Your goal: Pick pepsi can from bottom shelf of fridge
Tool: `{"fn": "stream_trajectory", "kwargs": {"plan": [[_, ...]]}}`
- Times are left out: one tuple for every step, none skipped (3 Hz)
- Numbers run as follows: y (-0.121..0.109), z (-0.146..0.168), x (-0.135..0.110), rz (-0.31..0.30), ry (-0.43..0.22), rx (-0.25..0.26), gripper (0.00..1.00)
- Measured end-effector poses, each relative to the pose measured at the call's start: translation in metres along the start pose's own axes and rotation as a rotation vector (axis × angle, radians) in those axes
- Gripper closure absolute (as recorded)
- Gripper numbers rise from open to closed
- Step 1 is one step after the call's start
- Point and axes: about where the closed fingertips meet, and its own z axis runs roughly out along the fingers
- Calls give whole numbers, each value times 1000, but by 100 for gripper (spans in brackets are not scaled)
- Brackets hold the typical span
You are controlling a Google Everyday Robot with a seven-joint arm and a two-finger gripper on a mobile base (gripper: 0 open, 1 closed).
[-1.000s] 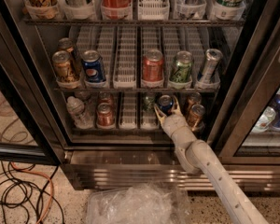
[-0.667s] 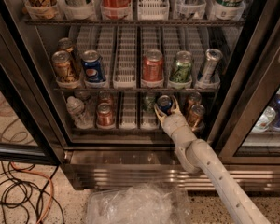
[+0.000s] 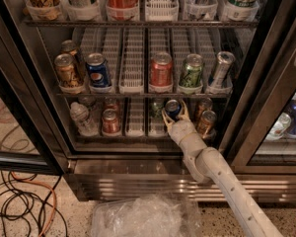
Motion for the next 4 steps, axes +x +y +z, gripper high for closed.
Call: {"fn": "stream_trajectory", "kwargs": {"plan": [[-15,-24,-22,-10,-55,72,100],[-15,-24,-22,-10,-55,72,100],[-22,-33,-28,75,-45,28,100],[-33,-73,-47,227,-14,-83,100]]}}
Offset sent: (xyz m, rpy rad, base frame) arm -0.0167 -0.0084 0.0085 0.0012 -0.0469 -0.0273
